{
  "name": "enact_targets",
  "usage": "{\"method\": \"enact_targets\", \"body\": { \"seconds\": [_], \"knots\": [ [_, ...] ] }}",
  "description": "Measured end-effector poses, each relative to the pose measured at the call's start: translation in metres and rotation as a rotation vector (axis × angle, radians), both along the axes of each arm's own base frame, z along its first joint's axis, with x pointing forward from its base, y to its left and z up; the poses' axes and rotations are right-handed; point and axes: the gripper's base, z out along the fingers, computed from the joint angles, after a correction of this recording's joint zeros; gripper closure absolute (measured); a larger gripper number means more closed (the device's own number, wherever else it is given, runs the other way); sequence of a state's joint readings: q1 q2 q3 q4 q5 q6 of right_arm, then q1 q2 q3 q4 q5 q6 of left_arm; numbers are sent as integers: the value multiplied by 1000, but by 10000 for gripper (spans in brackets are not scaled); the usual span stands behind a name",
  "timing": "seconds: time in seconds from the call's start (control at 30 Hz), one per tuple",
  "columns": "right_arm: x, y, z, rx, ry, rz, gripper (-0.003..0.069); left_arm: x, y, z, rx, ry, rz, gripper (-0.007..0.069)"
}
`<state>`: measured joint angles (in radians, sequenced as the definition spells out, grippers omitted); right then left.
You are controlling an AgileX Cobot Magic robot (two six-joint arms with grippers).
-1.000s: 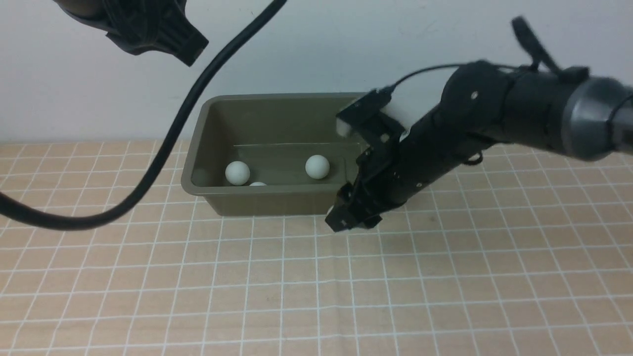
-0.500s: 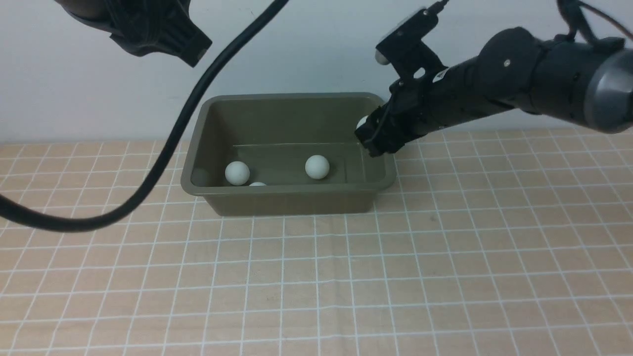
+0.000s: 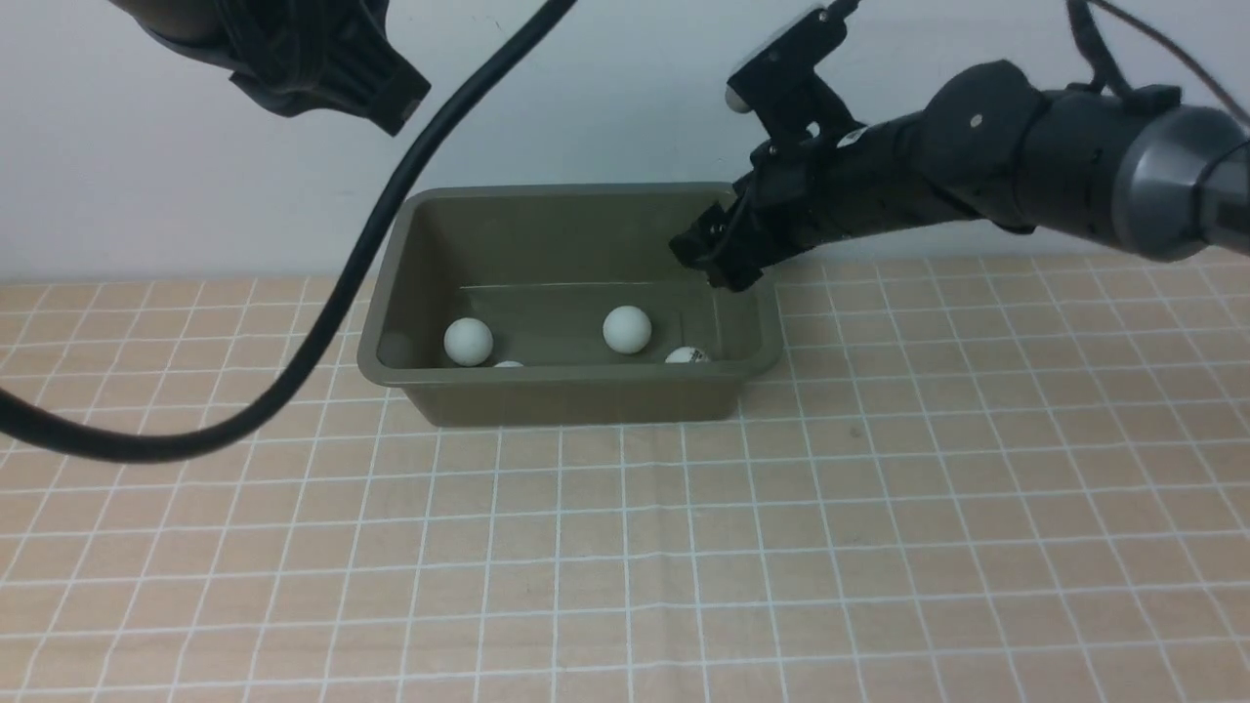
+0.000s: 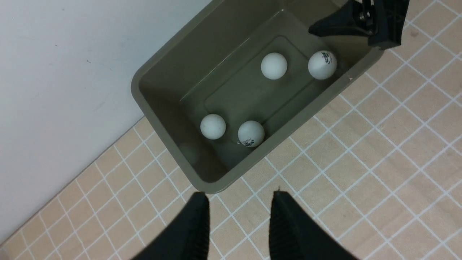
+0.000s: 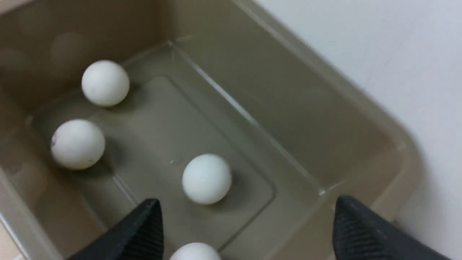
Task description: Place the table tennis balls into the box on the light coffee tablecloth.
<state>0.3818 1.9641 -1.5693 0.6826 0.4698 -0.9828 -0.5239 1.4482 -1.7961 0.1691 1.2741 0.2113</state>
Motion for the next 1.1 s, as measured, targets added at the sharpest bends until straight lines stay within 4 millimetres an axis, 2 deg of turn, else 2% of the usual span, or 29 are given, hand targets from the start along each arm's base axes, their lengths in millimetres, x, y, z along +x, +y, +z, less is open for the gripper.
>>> {"method": "enact_targets", "body": {
  "seconds": [0.07,0.1,0.17,0.2,0.23,0.3,0.43,0.5,0.57,0.73,0.77,0.8,0.9,0.93,0.97,1.0,1.1],
  "knots": [
    [-7,-16,36,14,-74,-24,80,0,0,0,0,0,0,442],
    [-9,-19,43,19,-88,-31,80,0,0,0,0,0,0,442],
    [-20,-40,83,69,-162,-82,79,0,0,0,0,0,0,442],
    [-29,-59,109,97,-215,-126,79,0,0,0,-1,0,0,442],
    [-37,-71,127,119,-251,-156,79,0,0,0,-1,0,0,442],
    [-48,-88,150,141,-302,-194,79,0,0,0,-1,0,0,442],
    [-87,-127,194,164,-347,-248,79,0,0,0,-1,0,0,442],
    [-97,-136,201,156,-339,-259,79,0,0,0,-1,0,0,442],
    [-120,-149,212,115,-322,-275,79,0,0,0,-1,0,0,442],
    [-166,-162,231,42,-288,-335,79,0,0,0,-2,1,-1,442],
    [-171,-162,233,42,-293,-339,79,0,0,0,-2,1,-1,442],
    [-188,-165,240,39,-284,-369,79,0,0,0,-2,1,-1,442],
    [-219,-170,248,51,-254,-424,85,0,-1,0,-6,-4,-3,442],
    [-231,-171,250,50,-241,-436,92,0,-1,1,-10,-7,-4,442],
    [-231,-171,250,50,-241,-436,92,0,-1,1,-10,-8,-5,442],
    [-244,-172,250,46,-230,-439,102,1,-1,1,-16,-12,-7,442],
    [-269,-173,236,26,-193,-438,115,1,-3,1,-31,-13,-14,442]
  ]
}}
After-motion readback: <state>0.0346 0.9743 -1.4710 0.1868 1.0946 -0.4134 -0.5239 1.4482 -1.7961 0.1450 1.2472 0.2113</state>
